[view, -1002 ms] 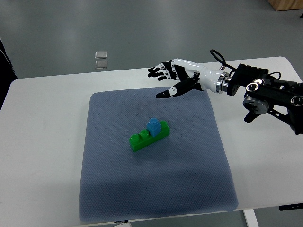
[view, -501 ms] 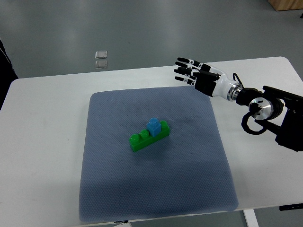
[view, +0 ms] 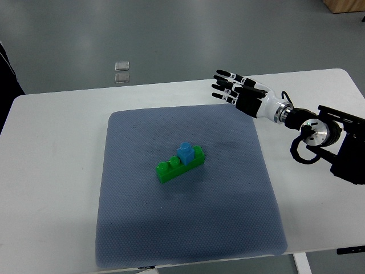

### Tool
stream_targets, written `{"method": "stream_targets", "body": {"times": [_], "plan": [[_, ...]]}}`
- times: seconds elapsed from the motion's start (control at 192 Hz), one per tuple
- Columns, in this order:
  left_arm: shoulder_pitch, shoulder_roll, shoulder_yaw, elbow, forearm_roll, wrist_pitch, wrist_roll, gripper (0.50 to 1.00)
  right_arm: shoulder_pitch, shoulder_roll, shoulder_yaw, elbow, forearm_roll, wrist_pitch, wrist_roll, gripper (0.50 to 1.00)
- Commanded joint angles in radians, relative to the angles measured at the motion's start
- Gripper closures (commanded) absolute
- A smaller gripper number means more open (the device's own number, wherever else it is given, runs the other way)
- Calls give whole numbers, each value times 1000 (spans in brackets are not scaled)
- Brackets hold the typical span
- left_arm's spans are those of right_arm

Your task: Stack blue block on green block with right hand

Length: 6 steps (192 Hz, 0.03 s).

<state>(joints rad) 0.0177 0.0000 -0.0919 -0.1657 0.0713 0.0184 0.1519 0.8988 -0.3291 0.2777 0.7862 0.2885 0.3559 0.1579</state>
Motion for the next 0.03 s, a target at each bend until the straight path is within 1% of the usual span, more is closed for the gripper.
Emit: {"method": "stream_targets", "body": {"times": [0.0, 0.026], "plan": [[-1, 0, 0, 0, 1, 0, 0, 500, -3, -4, 3, 1, 0, 8, 0, 579], [1, 0, 0, 0, -1, 0, 0, 500, -3, -5, 3, -2, 0, 11, 0, 579]]}}
